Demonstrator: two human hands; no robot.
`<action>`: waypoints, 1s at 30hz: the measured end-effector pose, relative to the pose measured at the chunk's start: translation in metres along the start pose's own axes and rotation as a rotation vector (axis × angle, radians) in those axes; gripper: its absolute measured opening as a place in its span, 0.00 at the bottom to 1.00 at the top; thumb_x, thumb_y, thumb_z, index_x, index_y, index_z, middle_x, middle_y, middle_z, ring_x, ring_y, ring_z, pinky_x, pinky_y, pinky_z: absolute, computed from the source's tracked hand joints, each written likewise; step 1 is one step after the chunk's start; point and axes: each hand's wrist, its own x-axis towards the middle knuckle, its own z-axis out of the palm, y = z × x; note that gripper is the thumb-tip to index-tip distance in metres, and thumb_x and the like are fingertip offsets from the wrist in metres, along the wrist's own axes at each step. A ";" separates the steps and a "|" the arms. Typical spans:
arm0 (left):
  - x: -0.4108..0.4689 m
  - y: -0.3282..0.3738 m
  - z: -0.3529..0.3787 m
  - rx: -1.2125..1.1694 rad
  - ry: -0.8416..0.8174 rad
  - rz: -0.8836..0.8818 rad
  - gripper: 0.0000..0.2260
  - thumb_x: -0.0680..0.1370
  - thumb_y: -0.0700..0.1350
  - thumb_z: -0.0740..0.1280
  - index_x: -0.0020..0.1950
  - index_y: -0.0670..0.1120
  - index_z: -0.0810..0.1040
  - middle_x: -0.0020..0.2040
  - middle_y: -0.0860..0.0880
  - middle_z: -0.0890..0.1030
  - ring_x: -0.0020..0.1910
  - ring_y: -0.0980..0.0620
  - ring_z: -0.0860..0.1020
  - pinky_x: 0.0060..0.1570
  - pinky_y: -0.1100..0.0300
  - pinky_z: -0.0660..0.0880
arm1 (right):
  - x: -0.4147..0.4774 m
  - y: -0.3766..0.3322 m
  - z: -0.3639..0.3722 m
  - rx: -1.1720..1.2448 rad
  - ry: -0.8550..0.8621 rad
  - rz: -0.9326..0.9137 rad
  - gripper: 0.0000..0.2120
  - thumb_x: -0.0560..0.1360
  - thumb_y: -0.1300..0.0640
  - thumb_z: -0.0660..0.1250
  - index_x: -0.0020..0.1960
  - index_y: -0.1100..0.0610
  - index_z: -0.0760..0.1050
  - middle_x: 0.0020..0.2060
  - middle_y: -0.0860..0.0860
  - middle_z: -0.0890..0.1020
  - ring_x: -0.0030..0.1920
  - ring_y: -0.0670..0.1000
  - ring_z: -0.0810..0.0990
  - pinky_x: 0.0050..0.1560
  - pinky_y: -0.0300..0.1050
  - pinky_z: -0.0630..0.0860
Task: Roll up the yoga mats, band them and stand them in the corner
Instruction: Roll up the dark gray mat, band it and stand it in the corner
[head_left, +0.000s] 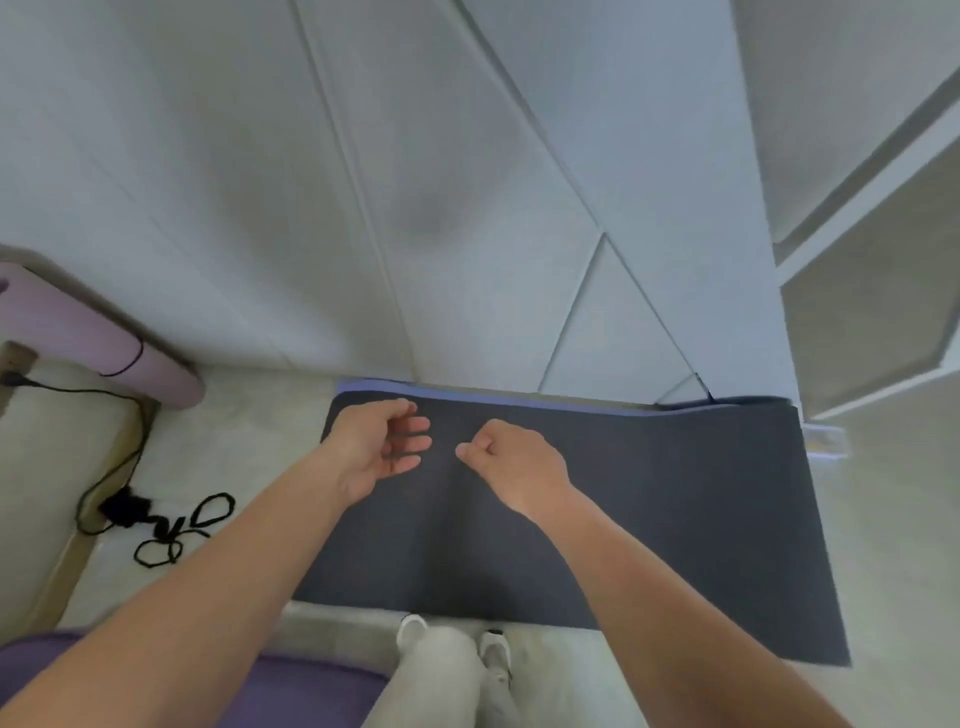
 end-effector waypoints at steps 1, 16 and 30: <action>0.005 -0.004 0.011 0.015 -0.013 -0.005 0.09 0.83 0.45 0.62 0.54 0.43 0.80 0.48 0.44 0.85 0.44 0.45 0.83 0.45 0.50 0.79 | -0.004 0.013 -0.002 0.012 0.004 0.026 0.17 0.80 0.37 0.59 0.57 0.47 0.75 0.52 0.44 0.81 0.52 0.51 0.79 0.47 0.47 0.71; 0.045 -0.068 0.186 0.106 -0.149 -0.084 0.05 0.79 0.40 0.67 0.53 0.41 0.81 0.39 0.48 0.74 0.33 0.49 0.73 0.43 0.50 0.80 | -0.045 0.222 -0.015 0.146 0.199 0.422 0.15 0.79 0.39 0.59 0.56 0.48 0.75 0.49 0.44 0.82 0.46 0.48 0.80 0.44 0.45 0.75; 0.115 -0.239 0.516 0.105 -0.210 -0.103 0.06 0.79 0.41 0.68 0.54 0.42 0.81 0.41 0.47 0.79 0.35 0.49 0.78 0.42 0.51 0.79 | -0.011 0.638 -0.016 0.278 0.250 0.709 0.21 0.80 0.43 0.60 0.69 0.51 0.69 0.60 0.49 0.79 0.55 0.53 0.79 0.49 0.49 0.73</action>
